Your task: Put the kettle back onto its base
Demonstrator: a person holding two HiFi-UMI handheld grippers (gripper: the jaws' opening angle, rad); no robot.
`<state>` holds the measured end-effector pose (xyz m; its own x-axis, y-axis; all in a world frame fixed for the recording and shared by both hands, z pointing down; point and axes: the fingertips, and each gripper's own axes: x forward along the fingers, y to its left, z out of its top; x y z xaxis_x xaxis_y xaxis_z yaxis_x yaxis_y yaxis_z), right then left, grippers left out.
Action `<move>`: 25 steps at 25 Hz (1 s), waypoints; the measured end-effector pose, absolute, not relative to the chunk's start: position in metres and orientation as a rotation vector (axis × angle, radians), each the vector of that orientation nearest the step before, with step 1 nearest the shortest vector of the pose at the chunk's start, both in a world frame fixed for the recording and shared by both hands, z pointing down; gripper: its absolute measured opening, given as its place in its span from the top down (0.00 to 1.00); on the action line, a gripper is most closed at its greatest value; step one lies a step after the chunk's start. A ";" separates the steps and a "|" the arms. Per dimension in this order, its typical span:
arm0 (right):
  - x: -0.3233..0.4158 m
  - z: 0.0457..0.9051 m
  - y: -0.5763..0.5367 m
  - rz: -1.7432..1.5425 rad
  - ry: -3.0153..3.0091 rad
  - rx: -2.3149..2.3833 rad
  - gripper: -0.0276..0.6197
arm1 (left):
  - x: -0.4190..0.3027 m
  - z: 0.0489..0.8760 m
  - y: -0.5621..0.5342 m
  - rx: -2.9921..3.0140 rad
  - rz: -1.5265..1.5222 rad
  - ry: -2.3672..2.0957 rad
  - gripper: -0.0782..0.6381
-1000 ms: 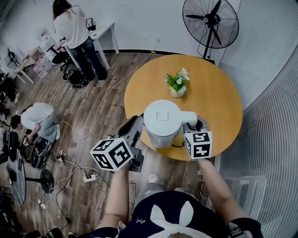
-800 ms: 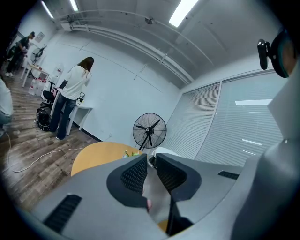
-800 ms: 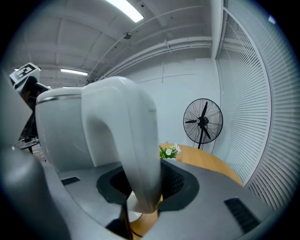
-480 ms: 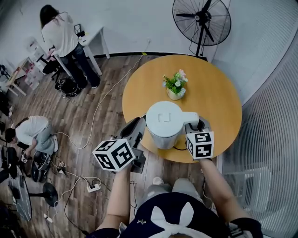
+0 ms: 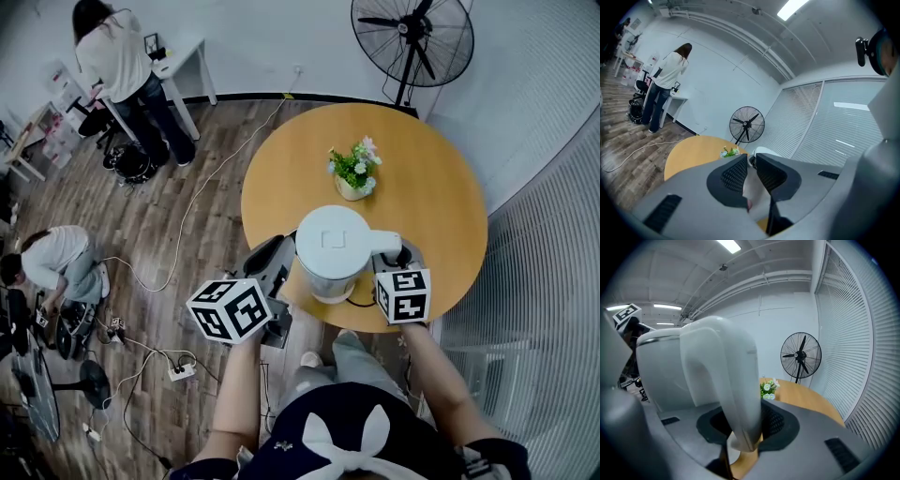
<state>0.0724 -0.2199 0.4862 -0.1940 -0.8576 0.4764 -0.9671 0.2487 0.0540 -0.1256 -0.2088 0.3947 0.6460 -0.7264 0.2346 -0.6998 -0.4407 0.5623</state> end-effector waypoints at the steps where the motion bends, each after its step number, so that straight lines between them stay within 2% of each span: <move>1: 0.072 0.489 -0.222 0.364 -2.119 1.657 0.76 | -0.125 0.396 -0.211 2.231 -0.049 -1.102 0.78; 25: 0.068 0.514 -0.240 0.429 -2.144 1.583 0.76 | -0.126 0.416 -0.227 2.181 -0.024 -1.148 0.79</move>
